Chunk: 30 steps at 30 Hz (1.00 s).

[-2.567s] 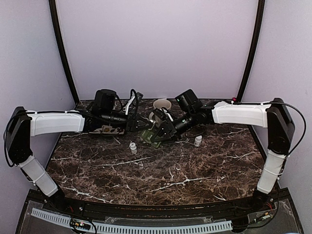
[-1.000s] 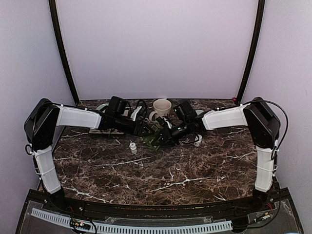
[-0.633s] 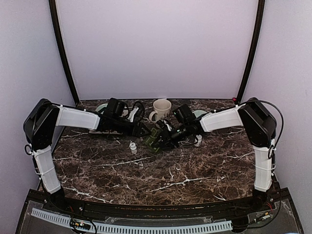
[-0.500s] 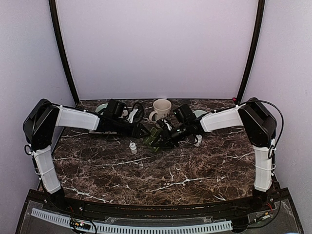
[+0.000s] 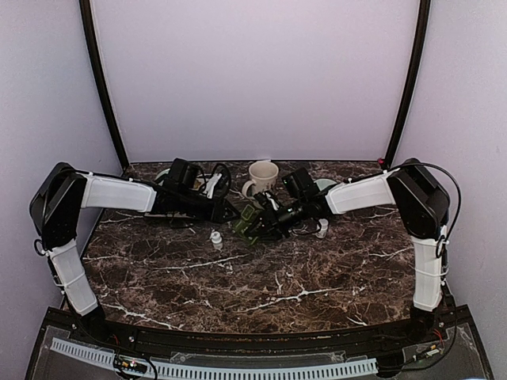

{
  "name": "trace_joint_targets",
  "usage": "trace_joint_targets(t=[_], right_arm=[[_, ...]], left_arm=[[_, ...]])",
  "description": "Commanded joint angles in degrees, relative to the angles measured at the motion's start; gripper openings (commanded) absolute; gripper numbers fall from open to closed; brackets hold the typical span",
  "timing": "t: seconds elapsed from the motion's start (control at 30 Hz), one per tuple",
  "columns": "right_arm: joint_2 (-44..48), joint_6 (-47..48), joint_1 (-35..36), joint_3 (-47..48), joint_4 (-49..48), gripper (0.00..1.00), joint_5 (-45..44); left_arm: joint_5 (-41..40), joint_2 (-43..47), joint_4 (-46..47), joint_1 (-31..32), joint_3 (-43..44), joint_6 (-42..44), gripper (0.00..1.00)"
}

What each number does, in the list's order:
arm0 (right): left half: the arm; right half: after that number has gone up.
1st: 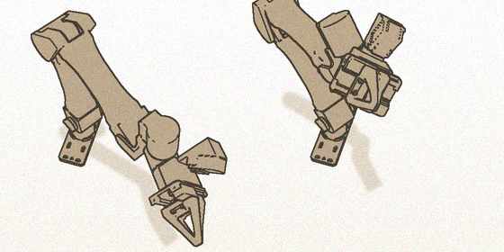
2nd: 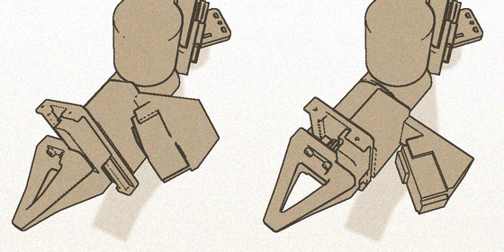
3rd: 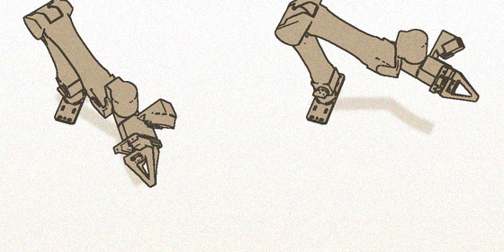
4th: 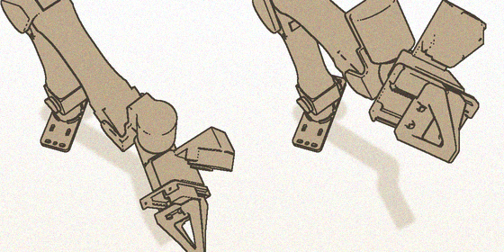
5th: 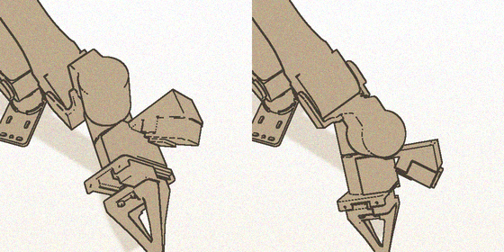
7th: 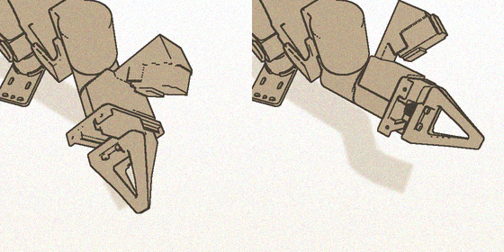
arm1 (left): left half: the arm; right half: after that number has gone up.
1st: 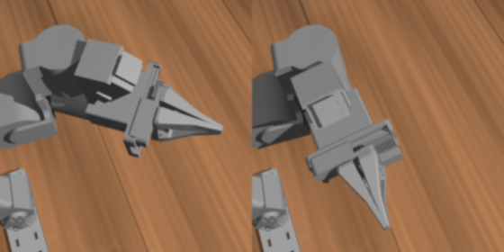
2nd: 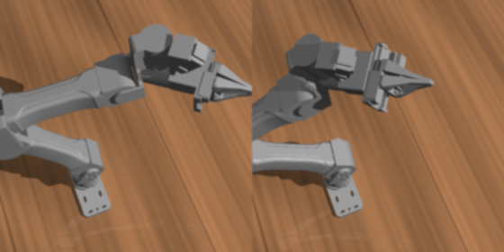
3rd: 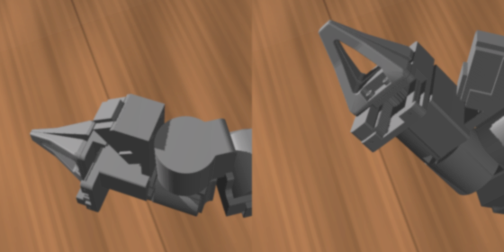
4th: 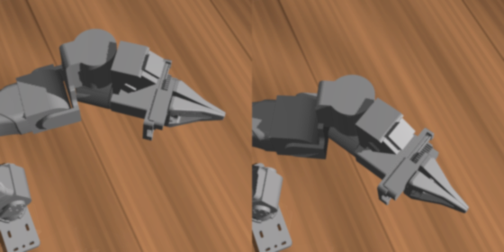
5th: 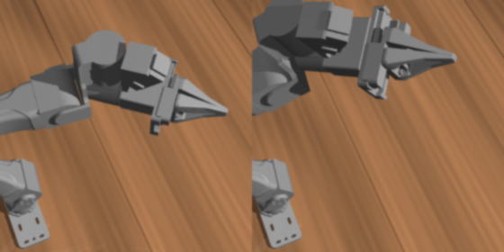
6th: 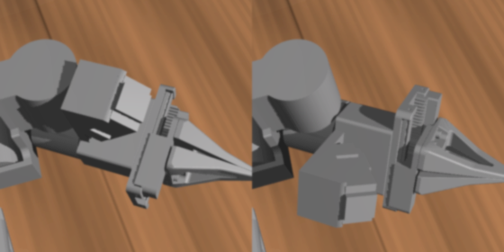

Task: Sort the pills into containers
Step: Pass from the right arm to the left

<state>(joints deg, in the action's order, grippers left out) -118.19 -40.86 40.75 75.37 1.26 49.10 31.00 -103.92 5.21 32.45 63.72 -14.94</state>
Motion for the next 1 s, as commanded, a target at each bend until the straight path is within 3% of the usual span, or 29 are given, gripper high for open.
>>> trace_joint_targets(t=[0.0,0.63,0.97], right_arm=[[0.5,-0.3,-0.4,0.1,-2.2,0.02,1.3],[-0.1,-0.1,-0.4,1.7,-1.3,0.02,1.9],[-0.2,-0.2,-0.4,1.8,-1.3,0.02,2.2]], left_arm=[[-1.1,2.7,-2.1,-0.2,-0.8,2.0,0.35],[-1.4,0.1,-6.3,2.2,2.7,5.8,0.31],[-6.0,-2.0,-10.5,4.1,6.3,8.0,0.19]])
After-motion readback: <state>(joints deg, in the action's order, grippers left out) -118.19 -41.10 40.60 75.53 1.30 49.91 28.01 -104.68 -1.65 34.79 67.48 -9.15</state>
